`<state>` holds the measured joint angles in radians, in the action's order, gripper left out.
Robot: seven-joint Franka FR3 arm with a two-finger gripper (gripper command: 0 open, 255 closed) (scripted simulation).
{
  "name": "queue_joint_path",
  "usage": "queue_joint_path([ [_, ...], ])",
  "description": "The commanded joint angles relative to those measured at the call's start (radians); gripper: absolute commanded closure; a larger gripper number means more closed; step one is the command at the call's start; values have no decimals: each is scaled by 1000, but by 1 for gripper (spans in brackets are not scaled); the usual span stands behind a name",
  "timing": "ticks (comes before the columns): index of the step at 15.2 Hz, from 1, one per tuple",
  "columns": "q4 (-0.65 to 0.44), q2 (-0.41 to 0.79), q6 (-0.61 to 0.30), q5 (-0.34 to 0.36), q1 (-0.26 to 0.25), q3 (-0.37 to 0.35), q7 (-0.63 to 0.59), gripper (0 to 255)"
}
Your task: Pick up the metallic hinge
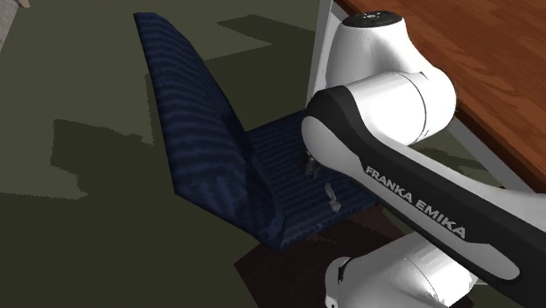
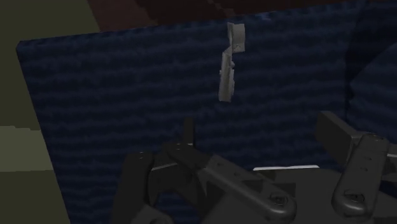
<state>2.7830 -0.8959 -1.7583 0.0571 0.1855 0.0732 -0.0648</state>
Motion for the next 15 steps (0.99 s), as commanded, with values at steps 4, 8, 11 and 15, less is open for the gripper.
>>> queue_joint_path([
  [4,129,-50,-9,-9,60,29,-56,0],
  [8,173,-27,-76,-5,62,34,-54,0],
  [11,210,1,-140,0,63,39,-52,0],
  [15,210,1,-140,0,63,39,-52,255],
])
